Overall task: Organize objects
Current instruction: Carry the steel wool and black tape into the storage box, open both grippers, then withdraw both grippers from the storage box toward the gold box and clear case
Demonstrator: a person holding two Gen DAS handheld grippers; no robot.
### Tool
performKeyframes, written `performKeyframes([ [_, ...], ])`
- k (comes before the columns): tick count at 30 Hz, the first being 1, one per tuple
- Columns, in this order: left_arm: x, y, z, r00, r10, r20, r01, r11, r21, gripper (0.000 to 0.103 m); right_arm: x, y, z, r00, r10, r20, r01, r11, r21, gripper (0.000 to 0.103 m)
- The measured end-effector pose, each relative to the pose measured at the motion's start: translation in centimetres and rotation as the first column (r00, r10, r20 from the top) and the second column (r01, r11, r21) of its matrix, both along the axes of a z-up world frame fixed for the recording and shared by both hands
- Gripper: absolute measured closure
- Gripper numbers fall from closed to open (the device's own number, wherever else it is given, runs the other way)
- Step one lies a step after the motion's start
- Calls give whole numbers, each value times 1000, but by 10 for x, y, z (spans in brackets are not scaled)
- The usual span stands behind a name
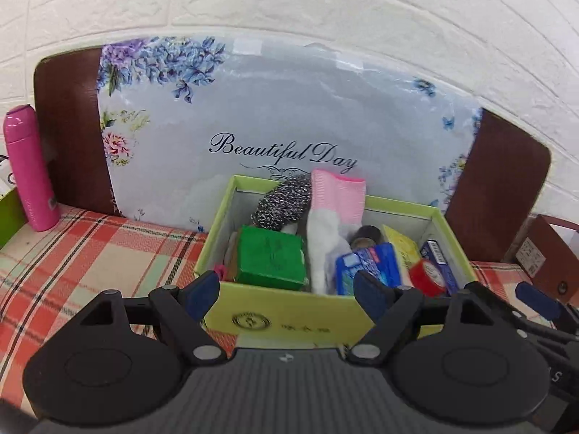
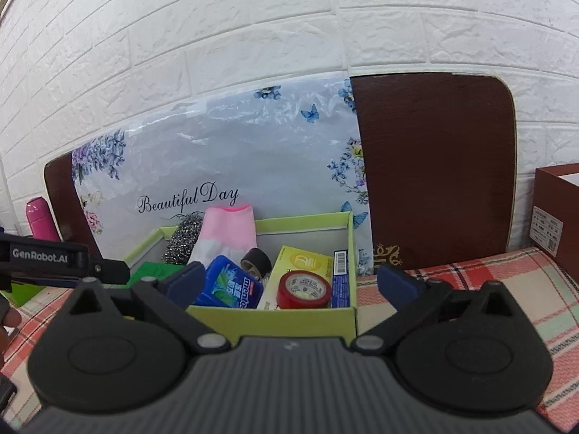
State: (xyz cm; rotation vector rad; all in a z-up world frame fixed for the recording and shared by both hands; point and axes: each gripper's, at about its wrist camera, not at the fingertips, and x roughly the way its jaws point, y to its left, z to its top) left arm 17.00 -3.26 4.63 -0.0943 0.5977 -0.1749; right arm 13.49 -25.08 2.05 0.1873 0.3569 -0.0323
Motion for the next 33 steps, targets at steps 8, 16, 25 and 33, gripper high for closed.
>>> performKeyframes([
  [8, -57, -8, -10, 999, 2, -46, -2, 1000, 3, 19, -61, -16, 8, 999, -34, -7, 34, 998, 49, 0],
  [16, -85, -10, -32, 996, 2, -90, -1, 1000, 12, 19, -104, -39, -14, 994, -94, -55, 100, 986, 134, 0],
  [25, -97, -34, -54, 989, -57, -139, 55, 998, -22, 19, -142, -47, -44, 976, -181, -118, 179, 983, -28, 0],
  [33, -71, -95, -67, 976, -112, -187, 87, 987, -136, 19, -161, -63, -50, 967, -220, -132, 224, 975, 13, 0],
])
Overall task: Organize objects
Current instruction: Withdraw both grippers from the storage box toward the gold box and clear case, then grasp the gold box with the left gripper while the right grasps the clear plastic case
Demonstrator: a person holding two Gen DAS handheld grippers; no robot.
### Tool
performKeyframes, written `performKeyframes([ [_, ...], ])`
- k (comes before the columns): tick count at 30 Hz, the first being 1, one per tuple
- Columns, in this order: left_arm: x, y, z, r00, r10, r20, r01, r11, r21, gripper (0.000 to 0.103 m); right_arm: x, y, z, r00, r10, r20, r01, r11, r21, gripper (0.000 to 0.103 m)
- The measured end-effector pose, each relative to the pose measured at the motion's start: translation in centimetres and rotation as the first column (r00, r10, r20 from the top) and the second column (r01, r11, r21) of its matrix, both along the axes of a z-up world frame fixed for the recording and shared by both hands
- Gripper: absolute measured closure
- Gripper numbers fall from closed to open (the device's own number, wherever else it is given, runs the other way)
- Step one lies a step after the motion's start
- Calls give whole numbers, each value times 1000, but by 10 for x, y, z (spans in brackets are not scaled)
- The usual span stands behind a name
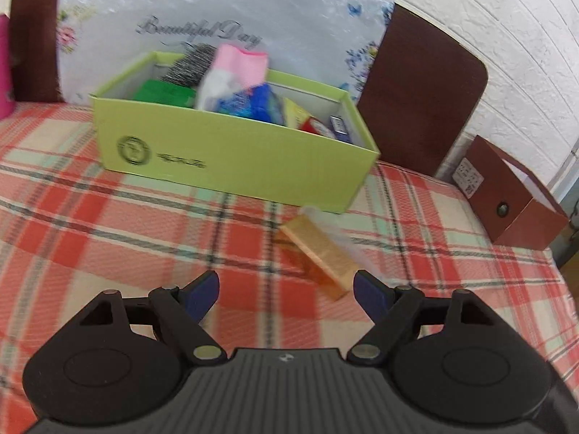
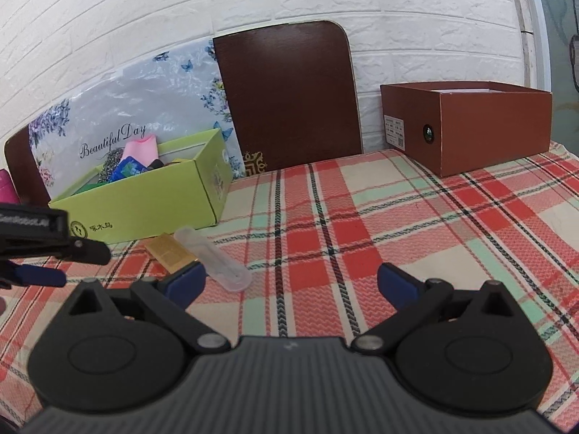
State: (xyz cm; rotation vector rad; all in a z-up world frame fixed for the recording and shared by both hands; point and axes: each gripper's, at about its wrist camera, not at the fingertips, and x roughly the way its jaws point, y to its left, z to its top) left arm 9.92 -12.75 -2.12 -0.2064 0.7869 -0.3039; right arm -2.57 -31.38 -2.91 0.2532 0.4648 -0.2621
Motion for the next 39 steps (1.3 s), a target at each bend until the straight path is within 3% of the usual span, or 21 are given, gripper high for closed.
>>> performKeyframes([
  [4, 28, -33, -8, 999, 28, -22, -29, 1000, -10, 19, -4, 0, -1, 1000, 5, -1, -5, 1000, -7, 0],
  [8, 48, -43, -25, 999, 28, -17, -25, 993, 113, 21, -6, 1, -2, 1000, 10, -5, -10, 1000, -1, 0],
  [11, 43, -13, -32, 1000, 20, -19, -20, 1000, 16, 26, -5, 1, -2, 1000, 28, 1, -28, 1000, -2, 0],
  [14, 34, 12, -29, 998, 61, -26, -60, 998, 26, 27, 7, 3, -3, 997, 80, -21, -80, 997, -19, 0],
  [17, 29, 28, -28, 993, 112, -22, -111, 993, 40, 29, 33, 12, -7, 988, 143, -55, -148, 984, -104, 0],
  [21, 33, 31, -23, 992, 98, -75, -102, 993, -62, 28, 69, 29, -14, 974, 190, -123, -217, 935, -279, 5],
  [25, 40, 11, -19, 992, 92, -84, -99, 991, -85, 26, 90, 34, -15, 983, 126, -136, -170, 906, -387, 8],
  [31, 60, -35, -31, 997, 47, -62, -45, 998, 35, 23, 90, 21, -18, 983, 109, -151, -152, 938, -311, 7],
  [34, 55, -40, -36, 999, -39, 32, 35, 990, 134, 22, 87, 18, -23, 978, 122, -168, -165, 948, -274, 6],
  [39, 51, -15, -31, 998, -61, 6, 60, 988, 143, 32, 97, 22, -28, 964, 159, -211, -212, 943, -257, 5],
])
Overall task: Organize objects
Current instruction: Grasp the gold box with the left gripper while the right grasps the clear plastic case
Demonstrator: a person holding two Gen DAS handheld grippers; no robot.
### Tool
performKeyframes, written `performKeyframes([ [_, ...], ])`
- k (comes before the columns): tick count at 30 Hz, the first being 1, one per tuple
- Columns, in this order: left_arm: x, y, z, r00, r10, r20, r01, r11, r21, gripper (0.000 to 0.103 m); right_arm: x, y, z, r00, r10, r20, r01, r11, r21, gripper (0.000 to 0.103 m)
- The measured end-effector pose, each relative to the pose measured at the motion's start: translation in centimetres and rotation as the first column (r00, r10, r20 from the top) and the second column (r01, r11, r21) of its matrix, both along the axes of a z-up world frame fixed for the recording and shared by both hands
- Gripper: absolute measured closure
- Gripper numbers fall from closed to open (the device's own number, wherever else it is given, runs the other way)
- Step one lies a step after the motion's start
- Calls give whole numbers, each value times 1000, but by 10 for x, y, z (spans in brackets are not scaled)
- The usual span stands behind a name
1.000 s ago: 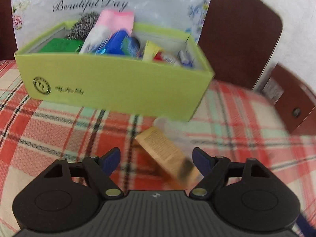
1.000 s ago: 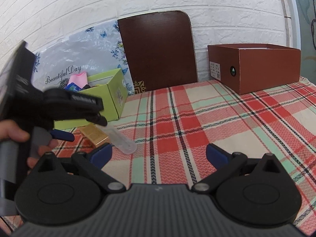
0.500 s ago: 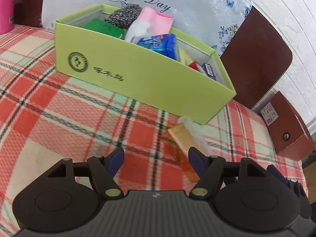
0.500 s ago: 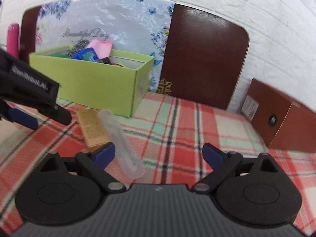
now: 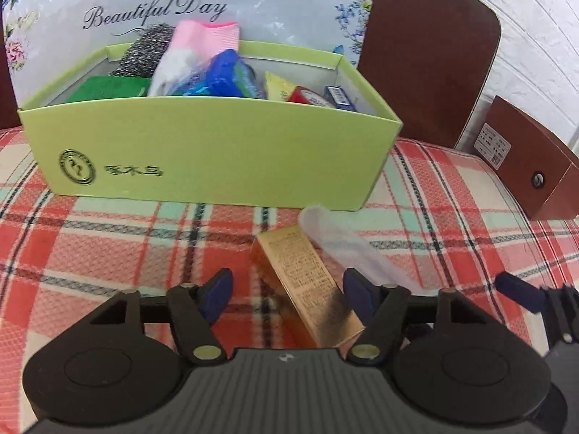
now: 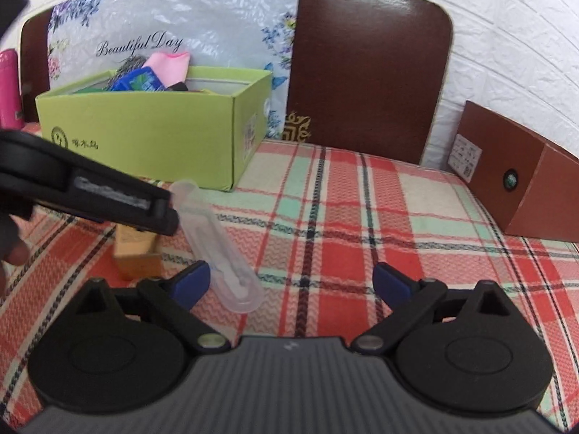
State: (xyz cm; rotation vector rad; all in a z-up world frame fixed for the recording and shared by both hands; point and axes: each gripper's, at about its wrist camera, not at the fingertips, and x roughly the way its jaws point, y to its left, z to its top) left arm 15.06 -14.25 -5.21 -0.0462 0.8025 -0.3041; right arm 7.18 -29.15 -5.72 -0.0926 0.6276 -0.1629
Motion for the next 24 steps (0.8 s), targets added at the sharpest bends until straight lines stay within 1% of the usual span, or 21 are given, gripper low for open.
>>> performKeyframes([
  [2, -2, 9, -1, 1000, 14, 5, -14, 1000, 27, 37, 7, 7, -4, 1000, 22, -19, -23, 999, -28, 8],
  [3, -5, 13, -1, 1000, 12, 13, -12, 999, 41, 38, 10, 11, -5, 999, 40, -28, -41, 998, -37, 15],
  [5, -13, 20, 0, 1000, -5, 17, 4, 999, 44, 43, 12, 16, -5, 997, 73, -25, -74, 997, -29, 27],
  [6, -18, 25, 0, 1000, -9, 15, 8, 999, 41, 50, 12, 18, -5, 996, 89, -28, -89, 996, -16, 41],
  [7, -23, 29, 1, 1000, -11, 16, 10, 999, 40, 60, 11, 19, -4, 994, 107, -31, -107, 994, 16, 58],
  [8, -27, 34, 1, 1000, -17, 16, 16, 999, 40, 62, 9, 20, -4, 992, 118, -31, -117, 992, 53, 63],
  [9, -32, 39, 0, 1000, -26, 13, 26, 999, 35, 65, 6, 21, -3, 992, 121, -30, -118, 990, 76, 66],
  [12, -48, 57, 0, 999, -44, 2, 44, 999, 17, 67, -6, 28, 0, 991, 133, -30, -128, 983, 128, 75],
  [14, -62, 68, -1, 999, -51, -1, 51, 999, 19, 67, -20, 34, 2, 988, 154, -29, -147, 973, 176, 76],
  [18, -91, 88, -1, 999, -52, -15, 52, 998, 18, 67, -51, 52, 2, 979, 203, -21, -193, 955, 227, 76],
  [20, -100, 94, -1, 999, -33, -18, 33, 999, 15, 67, -64, 61, 3, 976, 219, -16, -208, 947, 243, 76],
  [21, -102, 97, -1, 1000, -9, -18, 9, 1000, 11, 61, -68, 64, 3, 974, 227, -13, -216, 943, 254, 75],
  [22, -101, 98, -1, 1000, 12, -16, -12, 1000, 9, 44, -71, 67, 3, 973, 231, -13, -220, 939, 266, 74],
  [23, -99, 98, -1, 1000, 27, -11, -27, 1000, 5, 39, -72, 69, 3, 973, 231, -14, -219, 939, 266, 70],
  [24, -97, 99, 0, 999, 40, -6, -40, 999, 3, 38, -71, 71, 3, 972, 234, -19, -221, 940, 262, 66],
])
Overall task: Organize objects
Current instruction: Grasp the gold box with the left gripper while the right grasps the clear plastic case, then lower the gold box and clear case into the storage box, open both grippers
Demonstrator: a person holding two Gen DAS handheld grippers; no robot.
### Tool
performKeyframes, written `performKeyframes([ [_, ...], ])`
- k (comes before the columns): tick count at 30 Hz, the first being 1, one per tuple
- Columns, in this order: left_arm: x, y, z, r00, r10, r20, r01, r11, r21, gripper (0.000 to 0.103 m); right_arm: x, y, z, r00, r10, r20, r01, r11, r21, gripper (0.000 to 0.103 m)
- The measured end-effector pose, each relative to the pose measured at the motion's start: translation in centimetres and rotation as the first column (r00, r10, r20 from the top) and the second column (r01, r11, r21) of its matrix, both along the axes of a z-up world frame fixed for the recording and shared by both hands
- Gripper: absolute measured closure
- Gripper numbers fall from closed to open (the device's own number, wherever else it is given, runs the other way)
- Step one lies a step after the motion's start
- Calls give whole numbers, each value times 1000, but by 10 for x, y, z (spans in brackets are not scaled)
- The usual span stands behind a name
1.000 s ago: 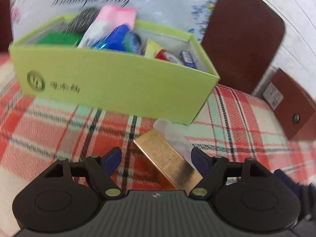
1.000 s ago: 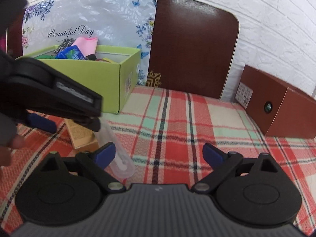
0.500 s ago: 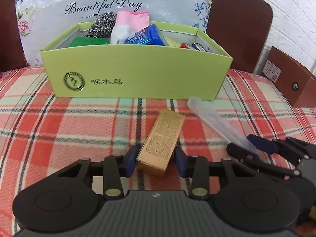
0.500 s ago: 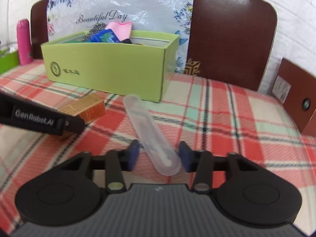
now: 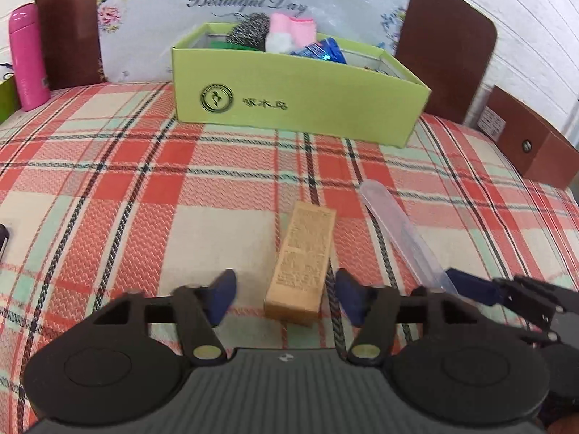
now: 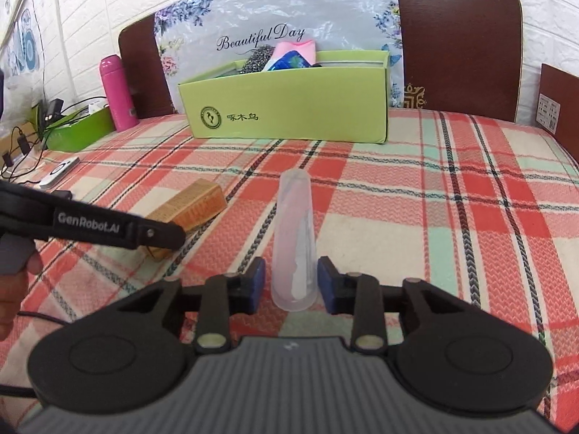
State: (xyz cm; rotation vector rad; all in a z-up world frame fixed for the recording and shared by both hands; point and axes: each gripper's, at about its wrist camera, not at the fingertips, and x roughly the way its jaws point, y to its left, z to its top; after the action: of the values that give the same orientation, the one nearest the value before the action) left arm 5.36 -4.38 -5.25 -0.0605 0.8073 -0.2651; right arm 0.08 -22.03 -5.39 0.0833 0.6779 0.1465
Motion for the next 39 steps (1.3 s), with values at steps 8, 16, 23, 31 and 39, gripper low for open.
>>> performKeyframes([
  [8, 9, -2, -3, 1000, -4, -18, 4, 1000, -21, 54, 11, 12, -1, 1000, -21, -9, 20, 997, -81, 63],
  [16, 11, -1, -4, 1000, -17, -15, 17, 1000, -24, 55, 22, 22, -1, 999, -35, -8, 34, 994, -102, 63],
  [23, 11, -3, -5, 999, -36, 1, 36, 999, -1, 59, 25, 28, -3, 1000, -30, 5, 30, 991, -127, 73],
  [31, 4, 4, 4, 997, -78, 8, 78, 996, -33, 71, 19, 23, 14, 1000, -20, -11, 21, 998, 58, 76],
  [39, 17, 25, 68, 986, -79, 145, 104, 980, -171, 72, 21, 7, 70, 990, -32, 134, 10, 987, 159, 76],
])
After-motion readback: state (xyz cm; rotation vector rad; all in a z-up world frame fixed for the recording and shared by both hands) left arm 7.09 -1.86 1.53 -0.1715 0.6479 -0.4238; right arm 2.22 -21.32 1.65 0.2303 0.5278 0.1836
